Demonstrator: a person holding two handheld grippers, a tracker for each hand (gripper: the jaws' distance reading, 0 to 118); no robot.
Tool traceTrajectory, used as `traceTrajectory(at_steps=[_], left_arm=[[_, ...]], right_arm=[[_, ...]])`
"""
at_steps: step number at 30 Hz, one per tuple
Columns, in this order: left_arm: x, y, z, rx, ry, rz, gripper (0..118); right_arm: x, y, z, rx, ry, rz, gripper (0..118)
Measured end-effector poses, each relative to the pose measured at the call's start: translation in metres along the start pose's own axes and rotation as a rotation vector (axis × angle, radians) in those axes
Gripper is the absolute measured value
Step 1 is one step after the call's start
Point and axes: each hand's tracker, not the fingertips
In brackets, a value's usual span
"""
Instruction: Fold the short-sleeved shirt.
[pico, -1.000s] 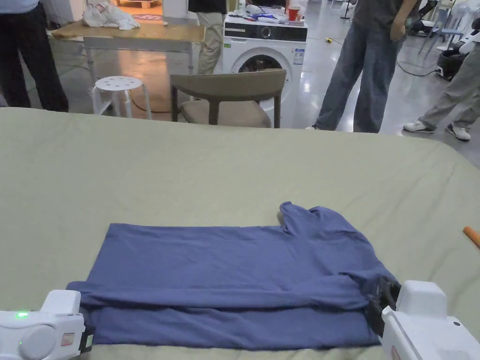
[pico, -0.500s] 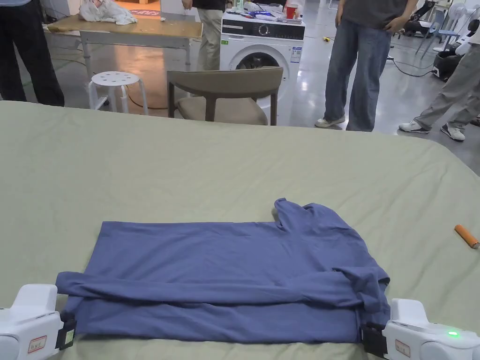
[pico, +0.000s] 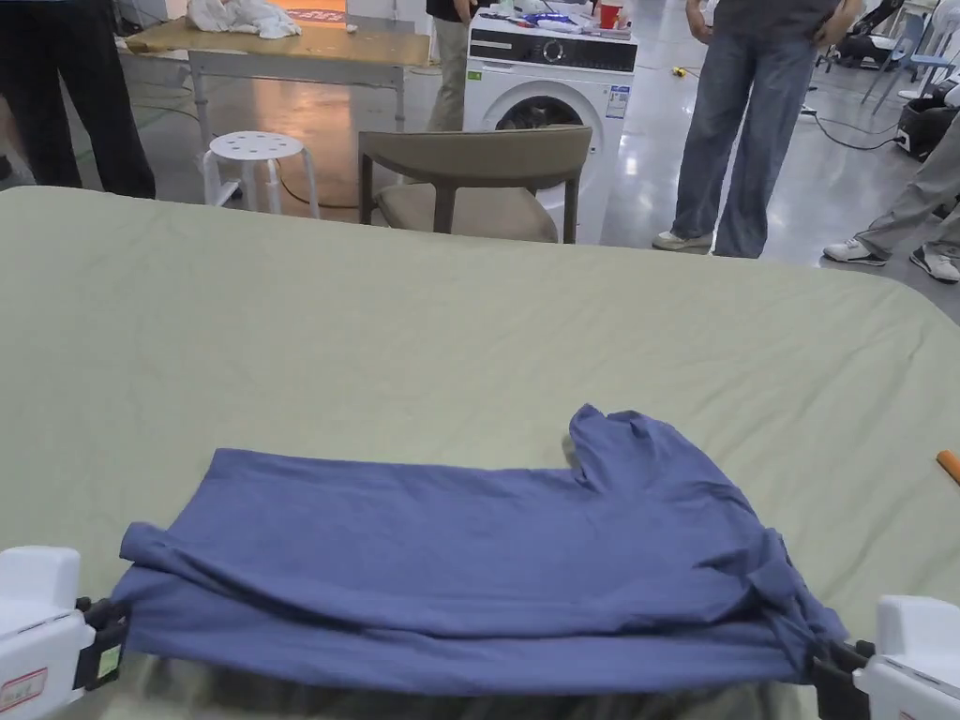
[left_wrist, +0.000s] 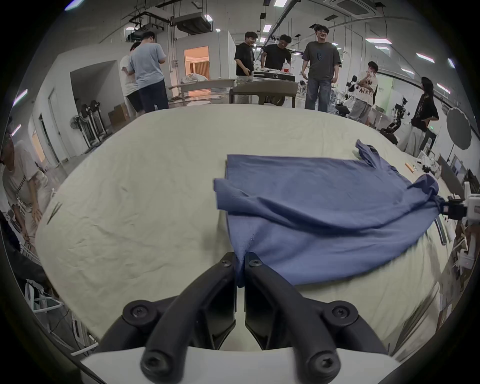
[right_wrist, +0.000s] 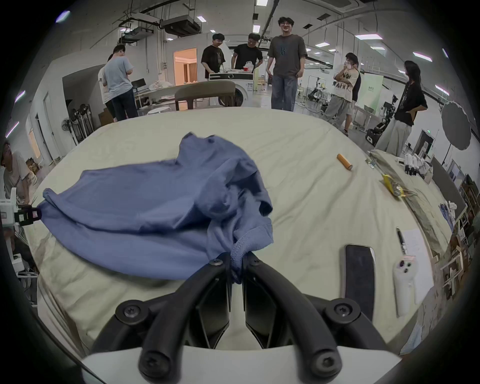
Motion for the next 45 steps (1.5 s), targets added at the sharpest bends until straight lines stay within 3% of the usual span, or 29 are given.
traceTrajectory(at_steps=[6,8,12,18,21,22,24,30,33,36,38,40,45], left_arm=[[-0.021,-0.040,0.042,-0.027,-0.033,0.059,0],[-0.023,-0.059,0.047,-0.068,-0.027,0.067,0],[-0.028,-0.090,0.039,-0.156,-0.022,0.076,0],[-0.027,-0.109,0.018,-0.175,-0.004,0.107,0],[-0.031,-0.105,0.013,-0.170,0.002,0.069,2],[-0.030,-0.103,0.014,-0.168,0.003,0.058,7],[-0.026,-0.097,0.019,-0.135,0.016,0.039,20],[0.001,-0.060,0.032,0.082,-0.015,-0.034,42],[0.010,-0.039,0.025,0.194,0.003,-0.036,41],[0.019,-0.014,0.024,0.323,-0.002,0.008,27],[0.031,0.002,0.027,0.413,0.030,0.001,11],[0.039,0.013,0.030,0.494,0.069,-0.010,0],[0.052,0.034,0.035,0.586,0.048,0.005,0]], right_arm=[[0.000,-0.035,0.038,-0.060,0.017,0.009,6],[-0.006,-0.053,0.037,-0.126,-0.004,0.047,6],[-0.014,-0.090,0.024,-0.225,0.011,0.049,6],[-0.021,-0.109,0.007,-0.222,-0.020,0.034,9],[-0.024,-0.100,0.014,-0.223,-0.075,0.042,37],[-0.025,-0.096,0.018,-0.215,-0.104,0.052,55],[-0.030,-0.083,0.031,-0.138,-0.128,0.057,70],[-0.066,-0.034,0.056,0.141,-0.068,0.045,71],[-0.091,-0.009,0.053,0.285,-0.058,0.051,70],[-0.114,0.014,0.042,0.428,-0.029,0.024,66],[-0.129,0.027,0.039,0.521,-0.027,0.018,44],[-0.140,0.038,0.034,0.599,-0.030,0.002,10],[-0.162,0.057,0.028,0.674,-0.017,-0.006,1]])
